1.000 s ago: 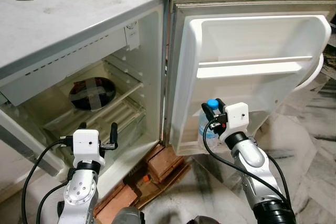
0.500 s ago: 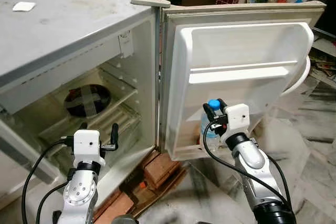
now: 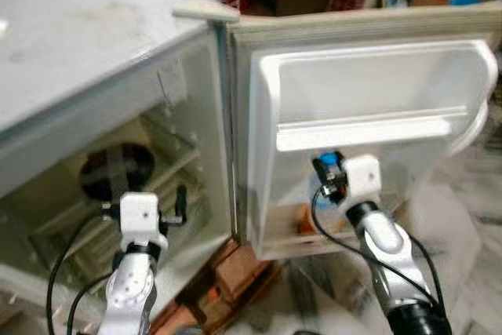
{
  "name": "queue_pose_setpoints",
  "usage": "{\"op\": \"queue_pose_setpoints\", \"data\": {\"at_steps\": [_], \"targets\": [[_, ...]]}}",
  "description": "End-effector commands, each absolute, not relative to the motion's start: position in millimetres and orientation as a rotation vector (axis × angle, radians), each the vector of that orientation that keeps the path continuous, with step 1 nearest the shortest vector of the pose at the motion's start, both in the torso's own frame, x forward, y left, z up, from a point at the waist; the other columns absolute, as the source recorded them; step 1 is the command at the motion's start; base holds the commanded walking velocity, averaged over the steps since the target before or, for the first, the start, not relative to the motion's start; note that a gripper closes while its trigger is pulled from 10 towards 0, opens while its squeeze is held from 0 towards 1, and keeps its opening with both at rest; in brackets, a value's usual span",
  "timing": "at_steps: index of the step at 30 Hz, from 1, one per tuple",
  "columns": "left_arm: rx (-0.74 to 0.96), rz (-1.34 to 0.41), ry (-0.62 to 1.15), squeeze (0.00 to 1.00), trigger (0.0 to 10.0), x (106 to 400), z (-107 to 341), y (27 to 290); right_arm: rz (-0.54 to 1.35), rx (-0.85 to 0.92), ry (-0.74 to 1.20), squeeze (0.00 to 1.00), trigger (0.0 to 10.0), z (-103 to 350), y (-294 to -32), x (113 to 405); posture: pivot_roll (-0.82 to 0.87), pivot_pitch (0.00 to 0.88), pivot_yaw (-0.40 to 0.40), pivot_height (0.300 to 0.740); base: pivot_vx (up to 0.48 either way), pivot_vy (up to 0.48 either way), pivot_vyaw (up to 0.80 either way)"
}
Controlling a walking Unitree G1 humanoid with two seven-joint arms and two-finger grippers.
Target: Restocking fridge
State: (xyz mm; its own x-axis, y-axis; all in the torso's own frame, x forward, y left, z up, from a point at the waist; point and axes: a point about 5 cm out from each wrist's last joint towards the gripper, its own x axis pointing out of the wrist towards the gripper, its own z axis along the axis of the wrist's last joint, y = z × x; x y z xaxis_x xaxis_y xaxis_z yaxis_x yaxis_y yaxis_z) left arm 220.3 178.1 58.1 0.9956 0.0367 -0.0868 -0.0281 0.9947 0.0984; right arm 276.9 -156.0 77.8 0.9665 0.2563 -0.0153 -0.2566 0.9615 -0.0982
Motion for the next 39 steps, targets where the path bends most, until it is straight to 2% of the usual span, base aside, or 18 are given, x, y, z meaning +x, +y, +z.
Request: {"op": "queue_pose_setpoints", "data": {"at_steps": [1,15,25,39], "targets": [[0.098,0.048,0.100,0.00,10.0,218,57,181,0.284,-0.101,-0.038,0.00,10.0,86,-149,279,0.12,0.022,-0.015,0.740,0.000,0.000,0.00],[0.111,0.052,0.121,0.00,10.0,212,55,183,0.306,-0.017,0.048,0.00,10.0,69,-140,270,0.13,0.035,-0.006,0.740,0.000,0.000,0.00],[0.133,0.048,0.118,0.00,10.0,212,56,183,0.305,-0.014,0.047,0.00,10.0,69,-142,272,0.14,0.036,-0.004,0.677,0.000,0.000,0.00],[0.153,0.041,0.127,0.00,10.0,211,56,182,0.298,-0.008,0.044,0.00,10.0,69,-140,272,0.14,0.043,0.003,0.677,0.000,0.000,0.00]]}}
